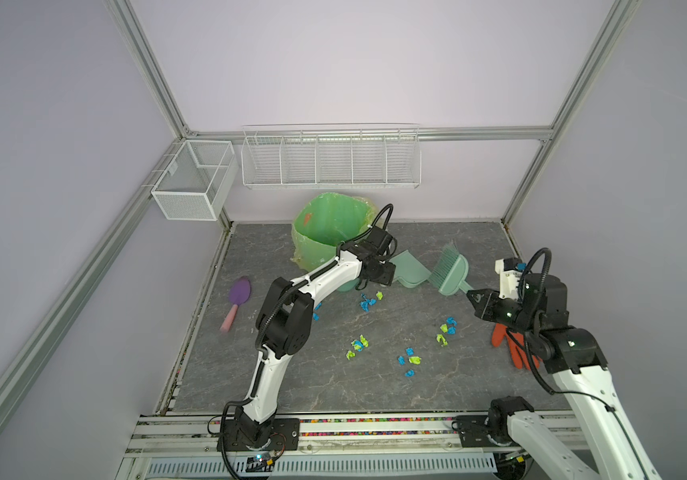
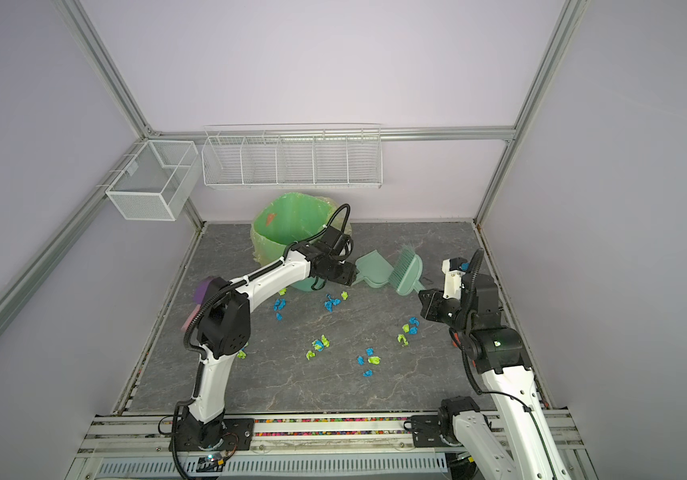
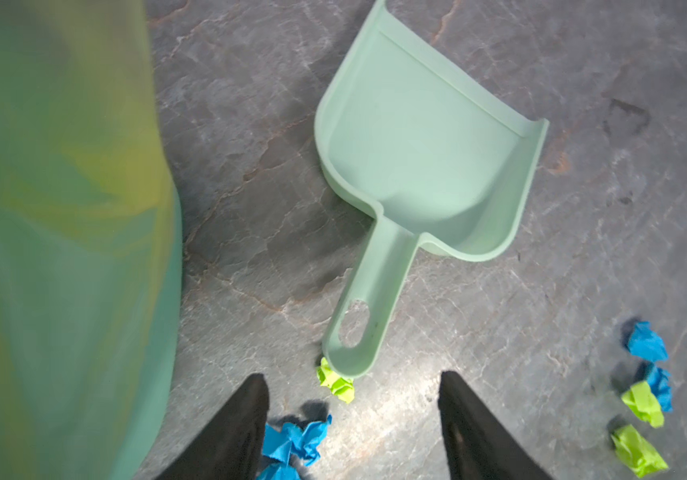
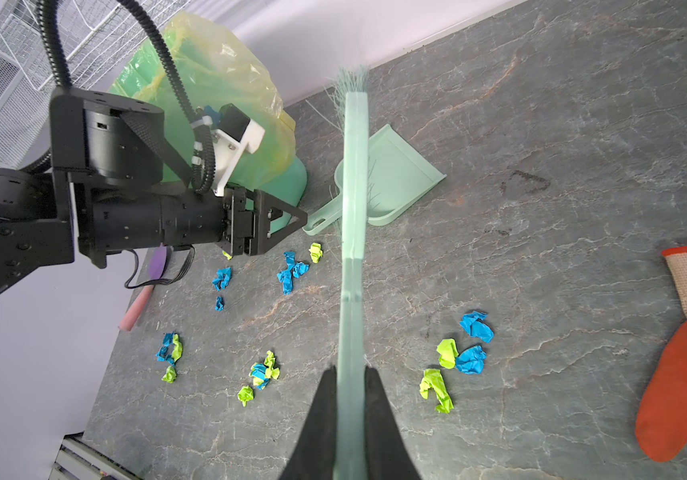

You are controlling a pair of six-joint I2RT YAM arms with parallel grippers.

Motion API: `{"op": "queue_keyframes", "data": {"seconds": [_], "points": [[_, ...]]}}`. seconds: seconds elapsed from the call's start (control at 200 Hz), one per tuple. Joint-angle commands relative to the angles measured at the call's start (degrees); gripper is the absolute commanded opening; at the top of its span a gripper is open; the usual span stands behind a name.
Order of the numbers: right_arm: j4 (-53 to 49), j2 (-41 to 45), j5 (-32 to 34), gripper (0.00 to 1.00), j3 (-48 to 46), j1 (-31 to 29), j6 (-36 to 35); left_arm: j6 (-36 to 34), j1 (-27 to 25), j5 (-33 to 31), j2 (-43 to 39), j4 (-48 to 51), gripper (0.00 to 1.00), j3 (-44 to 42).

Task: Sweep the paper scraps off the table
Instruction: 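Move the left gripper down toward the mint-green dustpan handle, then close the left gripper on the dustpan handle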

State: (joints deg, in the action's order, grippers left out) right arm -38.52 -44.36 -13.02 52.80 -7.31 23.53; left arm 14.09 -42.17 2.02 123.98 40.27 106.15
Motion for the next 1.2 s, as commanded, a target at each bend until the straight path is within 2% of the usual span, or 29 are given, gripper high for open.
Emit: {"op": "queue_keyframes", "data": {"seconds": [0.0,0.245,0.49,0.59,0.85,1.195], "points": [[1.5,1.1,-1.3,0.06,-0.8,0.5,-1.1,-2.3,-0.3,-3.4,1.3,1.6,0.62,2.3],[2.1,0.8,-2.3,0.06,-1.4,1.0,-0.6,-5.5,-1.5,-6.6,3.9,2.2,0.59,3.6],[3.1,0.0,-3.0,0.06,-1.8,1.4,-0.2,-5.3,-2.9,-8.9,7.4,2.3,0.50,6.2],[3.1,0.1,-3.0,0.06,-2.0,1.6,-0.6,-5.3,-2.9,-9.3,8.1,2.5,0.50,6.4],[3.5,-0.1,-3.5,0.06,-2.1,2.1,-0.6,-4.8,-3.6,-5.9,8.2,2.8,0.48,6.2],[3.4,0.4,-3.8,0.06,-2.1,2.4,-0.4,0.7,-3.9,5.0,8.1,-1.1,0.47,4.7]]}}
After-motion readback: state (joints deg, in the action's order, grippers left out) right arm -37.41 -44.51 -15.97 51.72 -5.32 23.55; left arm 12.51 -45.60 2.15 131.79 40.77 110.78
